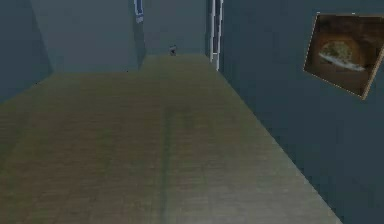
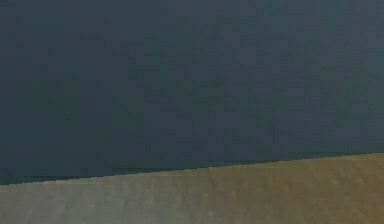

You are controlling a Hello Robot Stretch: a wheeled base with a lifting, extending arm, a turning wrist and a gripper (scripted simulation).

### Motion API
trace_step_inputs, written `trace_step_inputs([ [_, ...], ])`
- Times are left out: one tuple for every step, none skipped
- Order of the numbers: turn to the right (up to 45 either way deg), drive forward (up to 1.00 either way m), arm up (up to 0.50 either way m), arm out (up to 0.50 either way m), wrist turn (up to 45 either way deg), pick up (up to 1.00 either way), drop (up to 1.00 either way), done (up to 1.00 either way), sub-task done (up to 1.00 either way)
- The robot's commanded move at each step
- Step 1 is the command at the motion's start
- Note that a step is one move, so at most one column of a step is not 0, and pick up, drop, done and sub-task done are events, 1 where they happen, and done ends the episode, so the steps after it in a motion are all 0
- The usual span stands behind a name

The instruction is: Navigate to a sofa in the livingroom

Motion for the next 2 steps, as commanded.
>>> trace_step_inputs([
  [0.0, 1.00, 0.00, 0.00, 0.0, 0.00, 0.00, 0.00, 0.00],
  [0.0, 1.00, 0.00, 0.00, 0.0, 0.00, 0.00, 0.00, 0.00],
])
